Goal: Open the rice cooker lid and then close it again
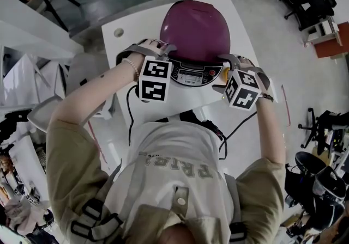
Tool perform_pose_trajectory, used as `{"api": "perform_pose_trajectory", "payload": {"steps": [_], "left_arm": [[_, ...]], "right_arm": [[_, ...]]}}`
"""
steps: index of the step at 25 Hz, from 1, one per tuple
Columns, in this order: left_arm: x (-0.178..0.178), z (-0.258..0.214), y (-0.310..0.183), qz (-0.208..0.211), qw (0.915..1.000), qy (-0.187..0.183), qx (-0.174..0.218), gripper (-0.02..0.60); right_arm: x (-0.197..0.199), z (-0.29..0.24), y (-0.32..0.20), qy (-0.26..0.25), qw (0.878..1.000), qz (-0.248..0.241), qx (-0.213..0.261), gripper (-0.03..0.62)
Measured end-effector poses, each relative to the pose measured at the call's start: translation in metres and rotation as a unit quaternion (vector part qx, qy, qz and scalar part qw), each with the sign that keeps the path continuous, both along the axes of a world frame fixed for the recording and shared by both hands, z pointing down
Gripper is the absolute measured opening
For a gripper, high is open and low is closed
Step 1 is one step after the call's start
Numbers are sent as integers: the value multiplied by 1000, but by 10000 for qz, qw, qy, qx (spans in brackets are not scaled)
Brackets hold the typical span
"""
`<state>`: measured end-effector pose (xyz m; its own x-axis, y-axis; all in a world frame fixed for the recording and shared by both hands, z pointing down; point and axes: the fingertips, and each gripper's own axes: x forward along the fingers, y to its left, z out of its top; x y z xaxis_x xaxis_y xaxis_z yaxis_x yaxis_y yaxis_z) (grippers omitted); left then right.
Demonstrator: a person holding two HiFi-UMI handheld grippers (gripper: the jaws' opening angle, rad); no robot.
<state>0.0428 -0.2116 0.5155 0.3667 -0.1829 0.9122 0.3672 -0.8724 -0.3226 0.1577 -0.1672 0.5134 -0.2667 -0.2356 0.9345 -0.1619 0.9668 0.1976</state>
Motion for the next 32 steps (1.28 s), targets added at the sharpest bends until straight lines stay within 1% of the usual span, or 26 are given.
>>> {"api": "perform_pose_trajectory", "payload": {"steps": [19, 27, 32], "left_arm": [[-3, 21, 5, -30, 9999, -80, -143, 443], [-2, 23, 5, -86, 9997, 24, -226, 443], [-2, 23, 5, -50, 9997, -19, -247, 443]], "right_arm": [[-2, 20, 7, 63, 9996, -65, -277, 393], [-2, 21, 7, 39, 9994, -71, -325, 393], [-2, 22, 6, 86, 9993, -109, -344, 393]]}}
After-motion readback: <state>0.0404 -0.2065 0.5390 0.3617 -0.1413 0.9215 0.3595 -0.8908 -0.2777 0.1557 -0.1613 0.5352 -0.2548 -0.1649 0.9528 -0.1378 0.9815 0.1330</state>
